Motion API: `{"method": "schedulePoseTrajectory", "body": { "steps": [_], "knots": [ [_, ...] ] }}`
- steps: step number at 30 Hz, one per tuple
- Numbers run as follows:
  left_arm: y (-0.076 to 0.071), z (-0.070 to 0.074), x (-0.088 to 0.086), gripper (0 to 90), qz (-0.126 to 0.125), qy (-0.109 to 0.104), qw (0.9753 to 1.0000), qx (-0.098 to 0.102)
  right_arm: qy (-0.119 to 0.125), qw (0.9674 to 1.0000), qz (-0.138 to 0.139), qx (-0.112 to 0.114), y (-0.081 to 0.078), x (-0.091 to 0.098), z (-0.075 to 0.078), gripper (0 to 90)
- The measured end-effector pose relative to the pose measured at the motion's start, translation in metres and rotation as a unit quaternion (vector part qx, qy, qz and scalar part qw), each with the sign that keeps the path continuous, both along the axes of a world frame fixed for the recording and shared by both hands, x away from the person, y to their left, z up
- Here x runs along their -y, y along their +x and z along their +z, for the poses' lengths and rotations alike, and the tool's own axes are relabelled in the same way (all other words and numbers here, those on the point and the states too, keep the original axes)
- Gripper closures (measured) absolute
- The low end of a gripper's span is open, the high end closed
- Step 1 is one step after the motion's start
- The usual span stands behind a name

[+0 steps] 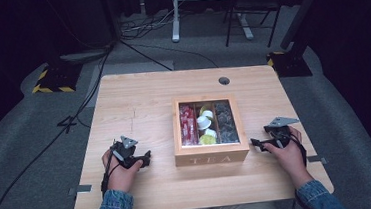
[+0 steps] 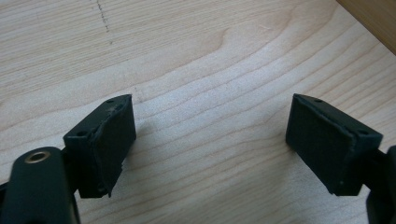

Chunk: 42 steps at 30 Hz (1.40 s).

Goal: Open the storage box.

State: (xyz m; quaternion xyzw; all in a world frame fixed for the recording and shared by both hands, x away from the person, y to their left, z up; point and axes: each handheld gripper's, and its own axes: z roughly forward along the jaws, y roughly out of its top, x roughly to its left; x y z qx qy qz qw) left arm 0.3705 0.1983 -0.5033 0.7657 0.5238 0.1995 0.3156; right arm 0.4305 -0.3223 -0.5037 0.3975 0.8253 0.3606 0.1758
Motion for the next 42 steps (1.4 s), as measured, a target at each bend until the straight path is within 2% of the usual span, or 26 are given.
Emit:
{"method": "schedulePoseTrajectory", "body": {
  "steps": [5, 11, 17, 27, 29, 30, 33, 38, 41, 42],
  "knots": [
    [-0.001, 0.004, 0.001, 21.2, -0.005, 0.004, 1.0000, -0.004, 0.000, 1.0000, 0.000, 0.000, 0.000, 0.000, 0.000, 15.4],
    [-0.005, 0.020, 0.003, 22.3, -0.014, -0.005, 0.9999, 0.007, 0.000, 1.0000, 0.000, 0.000, 0.000, 0.000, 0.000, 15.4],
    [-0.012, 0.038, 0.009, 23.5, -0.026, -0.009, 0.9996, 0.007, 0.000, 1.0000, 0.000, 0.000, 0.000, 0.000, 0.000, 15.4],
    [-0.023, 0.061, 0.030, 24.6, -0.066, -0.011, 0.9977, 0.011, 0.000, 1.0000, 0.000, 0.000, 0.000, 0.000, 0.000, 15.4],
    [-0.024, 0.065, 0.035, 24.7, -0.080, -0.016, 0.9967, 0.007, 0.001, 1.0000, 0.000, 0.000, 0.000, 0.000, 0.000, 15.4],
    [-0.025, 0.067, 0.039, 25.0, -0.095, -0.016, 0.9953, 0.005, 0.000, 1.0000, 0.000, 0.000, 0.000, 0.000, 0.000, 15.4],
    [-0.027, 0.071, 0.044, 25.4, -0.108, -0.017, 0.9940, 0.006, 0.000, 1.0000, 0.000, 0.000, 0.000, 0.000, 0.000, 15.4],
    [-0.034, 0.079, 0.057, 25.4, -0.140, -0.032, 0.9896, 0.009, 0.000, 1.0000, 0.000, 0.000, 0.000, 0.000, 0.000, 15.4],
    [-0.035, 0.080, 0.059, 25.4, -0.147, -0.034, 0.9885, 0.006, 0.000, 1.0000, 0.000, 0.000, 0.000, 0.000, 0.000, 15.4],
    [-0.035, 0.080, 0.062, 25.4, -0.156, -0.033, 0.9871, 0.008, 0.000, 1.0000, 0.000, 0.000, 0.000, 0.000, 0.000, 15.4]
  ]
}}
